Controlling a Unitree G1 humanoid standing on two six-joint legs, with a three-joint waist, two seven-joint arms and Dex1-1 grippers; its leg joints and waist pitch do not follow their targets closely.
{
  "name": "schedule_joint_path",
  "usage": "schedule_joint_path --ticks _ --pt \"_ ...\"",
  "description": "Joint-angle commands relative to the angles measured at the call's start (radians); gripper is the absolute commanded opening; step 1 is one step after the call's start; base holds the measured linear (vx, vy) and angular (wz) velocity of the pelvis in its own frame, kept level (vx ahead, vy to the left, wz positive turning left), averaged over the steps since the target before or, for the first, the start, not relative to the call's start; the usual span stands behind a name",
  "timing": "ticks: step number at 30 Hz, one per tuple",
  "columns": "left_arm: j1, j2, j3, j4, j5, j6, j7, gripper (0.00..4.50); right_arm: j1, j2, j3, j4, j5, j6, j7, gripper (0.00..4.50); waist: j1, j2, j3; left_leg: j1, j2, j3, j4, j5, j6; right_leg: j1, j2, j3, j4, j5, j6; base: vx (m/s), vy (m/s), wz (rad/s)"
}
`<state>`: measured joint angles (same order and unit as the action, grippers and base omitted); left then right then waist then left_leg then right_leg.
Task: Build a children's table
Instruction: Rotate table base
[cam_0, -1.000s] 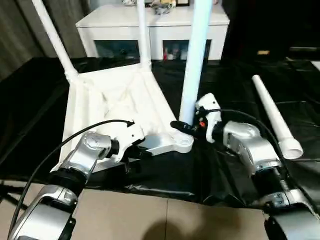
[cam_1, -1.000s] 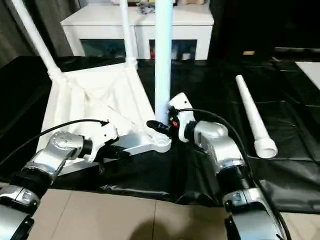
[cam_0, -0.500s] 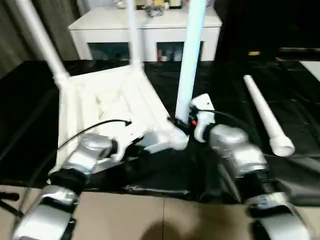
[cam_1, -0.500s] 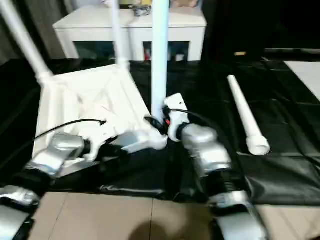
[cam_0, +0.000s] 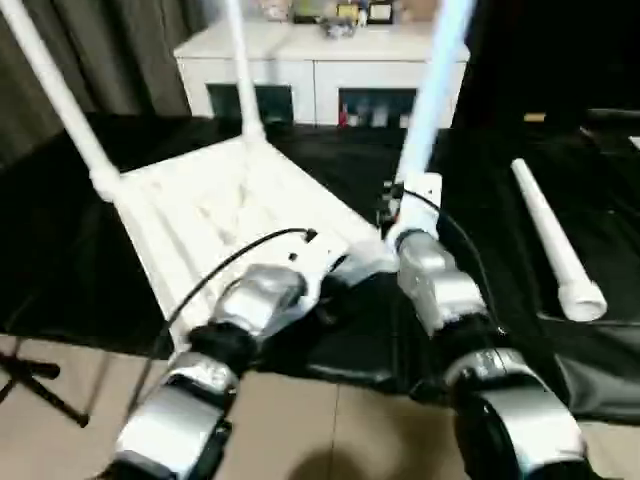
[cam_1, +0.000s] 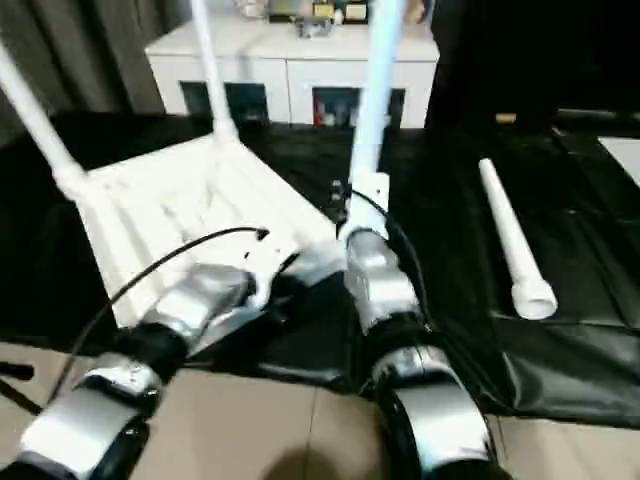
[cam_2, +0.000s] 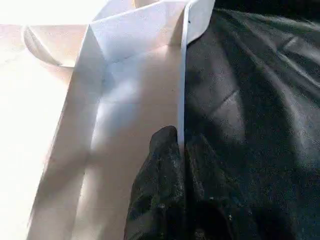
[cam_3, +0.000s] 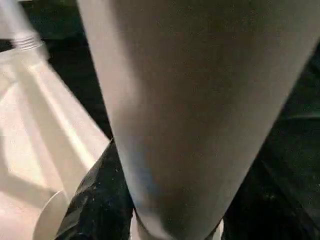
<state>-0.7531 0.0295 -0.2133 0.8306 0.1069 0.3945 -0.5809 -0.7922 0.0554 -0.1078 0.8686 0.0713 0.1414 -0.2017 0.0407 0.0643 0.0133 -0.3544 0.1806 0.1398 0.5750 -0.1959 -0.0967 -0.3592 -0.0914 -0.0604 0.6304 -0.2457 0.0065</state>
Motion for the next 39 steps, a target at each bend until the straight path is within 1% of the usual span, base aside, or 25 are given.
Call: schedule_joint_path --ticks 1,2,5,7,10,11,12,14,15,16,17,18,19,21,22,23,25,26,27,29,30,31,36,37,39 --pt "-0.024 -0.012 0.075 -0.009 -0.032 -0.016 0.138 0.00 0.061 0.057 -0.016 0.144 0.034 0.051 -0.017 1.84 -0.003 -0.011 -0.026 -0.002 0.029 -0.005 -0.082 -0.292 0.017 0.023 -0.047 0.035 -0.103 -0.201 -0.184 0.000 0.000 0.00" --pt "-0.025 -0.014 0.077 -0.009 -0.031 -0.016 0.144 0.00 0.055 0.058 -0.018 0.153 0.033 0.042 -0.022 1.84 -0.003 -0.009 -0.027 -0.003 0.030 -0.004 -0.082 -0.289 0.020 0.024 -0.048 0.036 -0.105 -0.203 -0.184 0.000 0.000 0.00" --pt "-0.025 -0.003 0.077 -0.009 -0.027 -0.015 0.151 0.00 0.026 0.060 -0.027 0.187 0.032 0.009 -0.018 1.84 -0.005 -0.010 -0.026 -0.004 0.030 0.000 -0.085 -0.289 0.031 0.022 -0.049 0.038 -0.109 -0.205 -0.177 0.000 0.000 0.00" --pt "-0.018 0.009 0.076 -0.017 -0.024 -0.010 0.149 0.00 0.007 0.062 -0.027 0.211 0.024 -0.027 0.007 1.84 -0.005 -0.011 -0.029 -0.005 0.031 0.003 -0.085 -0.264 0.042 0.023 -0.051 0.038 -0.110 -0.170 -0.181 0.000 0.000 0.00" --pt "-0.008 0.017 0.076 -0.027 -0.023 -0.007 0.141 0.00 0.002 0.067 -0.040 0.209 0.043 -0.053 0.048 1.84 -0.003 -0.014 -0.028 -0.007 0.029 0.007 -0.084 -0.247 0.058 0.025 -0.053 0.041 -0.112 -0.154 -0.183 0.000 0.000 0.00" --pt "-0.008 0.017 0.076 -0.028 -0.023 -0.007 0.141 0.00 0.002 0.067 -0.040 0.209 0.043 -0.054 0.049 2.40 -0.003 -0.015 -0.028 -0.007 0.029 0.008 -0.083 -0.239 0.062 0.025 -0.053 0.041 -0.112 -0.151 -0.183 0.000 0.000 0.00" --pt "-0.001 0.021 0.076 -0.035 -0.021 -0.006 0.135 0.00 -0.004 0.066 -0.038 0.209 0.041 -0.066 0.061 2.54 -0.001 -0.013 -0.029 -0.006 0.030 0.009 -0.082 -0.225 0.068 0.025 -0.053 0.041 -0.111 -0.142 -0.185 0.000 0.000 0.00" --pt "0.010 0.037 0.070 -0.049 -0.017 -0.015 0.114 0.00 -0.023 0.061 -0.034 0.212 0.038 -0.087 0.099 2.60 -0.005 -0.013 -0.031 -0.014 0.028 0.008 -0.081 -0.209 0.075 0.031 -0.054 0.040 -0.108 -0.128 -0.190 0.000 0.000 0.00" --pt "0.013 0.043 0.068 -0.053 -0.015 -0.020 0.104 0.00 -0.031 0.059 -0.032 0.212 0.038 -0.095 0.116 2.71 -0.010 -0.013 -0.038 -0.031 0.026 0.003 -0.079 -0.141 0.078 0.045 -0.055 0.035 -0.098 -0.062 -0.188 0.000 0.000 0.00" --pt "0.015 0.051 0.065 -0.058 -0.015 -0.031 0.090 0.00 -0.036 0.056 -0.030 0.209 0.037 -0.097 0.129 2.90 -0.011 -0.008 -0.043 -0.029 0.026 0.001 -0.071 -0.077 0.088 0.043 -0.049 0.030 -0.089 0.035 -0.197 0.000 0.000 0.00" --pt "0.018 0.066 0.063 -0.067 -0.017 -0.038 0.070 0.00 -0.045 0.048 -0.022 0.202 0.031 -0.103 0.161 2.90 -0.011 -0.008 -0.044 -0.025 0.025 0.002 -0.068 -0.063 0.098 0.037 -0.048 0.029 -0.088 0.077 -0.210 0.000 0.000 0.00" --pt "0.020 0.084 0.059 -0.074 -0.018 -0.058 0.044 0.00 -0.051 0.039 -0.016 0.187 0.028 -0.103 0.184 3.07 -0.012 -0.006 -0.046 -0.023 0.024 0.005 -0.061 -0.044 0.117 0.035 -0.048 0.030 -0.083 0.150 -0.237 0.000 0.000 0.00" --pt "0.020 0.095 0.060 -0.078 -0.018 -0.059 0.037 0.00 -0.053 0.033 -0.012 0.175 0.027 -0.103 0.200 3.07 -0.013 -0.007 -0.049 -0.026 0.022 0.007 -0.056 -0.020 0.140 0.037 -0.048 0.029 -0.077 0.211 -0.257 0.000 0.000 0.00" --pt "0.020 0.103 0.062 -0.080 -0.018 -0.058 0.034 0.00 -0.054 0.027 -0.012 0.165 0.026 -0.104 0.215 3.30 -0.011 -0.004 -0.049 -0.021 0.025 0.010 -0.050 0.003 0.170 0.033 -0.048 0.028 -0.072 0.268 -0.282 0.000 0.000 0.00" --pt "0.020 0.110 0.060 -0.080 -0.016 -0.065 0.028 0.00 -0.056 0.022 -0.013 0.160 0.026 -0.103 0.223 3.30 -0.010 0.002 -0.053 -0.019 0.027 0.010 -0.046 0.024 0.185 0.032 -0.049 0.027 -0.065 0.304 -0.297 0.000 0.000 0.00" --pt "0.019 0.121 0.058 -0.081 -0.015 -0.075 0.019 0.00 -0.056 0.012 -0.013 0.142 0.030 -0.098 0.241 3.30 -0.010 0.000 -0.054 -0.019 0.027 0.010 -0.044 0.036 0.194 0.032 -0.048 0.026 -0.064 0.323 -0.301 0.000 0.000 0.00" --pt "0.020 0.136 0.054 -0.086 -0.014 -0.087 0.008 0.00 -0.055 -0.004 -0.013 0.118 0.035 -0.098 0.261 3.30 -0.007 -0.001 -0.062 -0.024 0.025 0.009 -0.030 0.129 0.236 0.033 -0.045 0.024 -0.048 0.435 -0.312 0.000 0.000 0.00" --pt "0.024 0.143 0.049 -0.097 -0.012 -0.090 0.003 0.00 -0.050 -0.014 -0.017 0.098 0.037 -0.112 0.276 3.30 -0.004 0.000 -0.063 -0.023 0.025 0.009 -0.028 0.147 0.245 0.031 -0.045 0.024 -0.045 0.452 -0.314 0.000 0.000 0.00" --pt "0.025 0.145 0.047 -0.101 -0.011 -0.092 0.000 0.00 -0.048 -0.017 -0.019 0.090 0.038 -0.117 0.287 3.30 -0.001 0.000 -0.060 -0.023 0.027 0.011 -0.025 0.151 0.258 0.026 -0.046 0.023 -0.045 0.449 -0.317 0.000 0.000 0.00" --pt "0.028 0.149 0.042 -0.106 -0.008 -0.096 -0.006 0.00 -0.038 -0.025 -0.019 0.066 0.036 -0.124 0.288 3.30 0.003 0.000 -0.058 -0.022 0.032 0.011 -0.024 0.144 0.264 0.025 -0.048 0.022 -0.044 0.416 -0.320 0.000 0.000 0.00" --pt "0.032 0.153 0.041 -0.112 -0.009 -0.099 -0.011 0.00 -0.020 -0.030 -0.025 0.026 0.053 -0.131 0.314 3.14 0.004 -0.001 -0.057 -0.022 0.033 0.013 -0.023 0.138 0.266 0.024 -0.048 0.023 -0.044 0.396 -0.322 0.000 0.000 0.00" --pt "0.033 0.153 0.041 -0.112 -0.009 -0.099 -0.012 0.00 -0.019 -0.030 -0.026 0.025 0.053 -0.132 0.314 3.14 0.006 0.002 -0.057 -0.021 0.035 0.013 -0.022 0.131 0.266 0.024 -0.049 0.023 -0.044 0.376 -0.323 0.000 0.000 0.00" --pt "0.047 0.164 0.028 -0.118 -0.005 -0.127 -0.036 0.00 0.031 -0.027 -0.049 -0.038 0.080 -0.125 0.317 2.59 0.006 0.003 -0.055 -0.023 0.034 0.015 -0.020 0.119 0.262 0.022 -0.050 0.025 -0.046 0.342 -0.329 0.000 0.000 0.00" --pt "0.054 0.170 0.022 -0.123 -0.004 -0.147 -0.052 0.00 0.048 -0.021 -0.049 -0.048 0.084 -0.110 0.318 2.59 0.006 0.006 -0.053 -0.024 0.033 0.014 -0.021 0.106 0.257 0.022 -0.050 0.025 -0.047 0.324 -0.330 0.000 0.000 0.00" --pt "0.066 0.181 0.013 -0.134 -0.003 -0.164 -0.074 0.00 0.073 -0.011 -0.047 -0.068 0.090 -0.089 0.325 2.42 0.006 0.002 -0.052 -0.023 0.035 0.015 -0.022 0.085 0.246 0.022 -0.050 0.026 -0.048 0.301 -0.326 0.000 0.000 0.00"
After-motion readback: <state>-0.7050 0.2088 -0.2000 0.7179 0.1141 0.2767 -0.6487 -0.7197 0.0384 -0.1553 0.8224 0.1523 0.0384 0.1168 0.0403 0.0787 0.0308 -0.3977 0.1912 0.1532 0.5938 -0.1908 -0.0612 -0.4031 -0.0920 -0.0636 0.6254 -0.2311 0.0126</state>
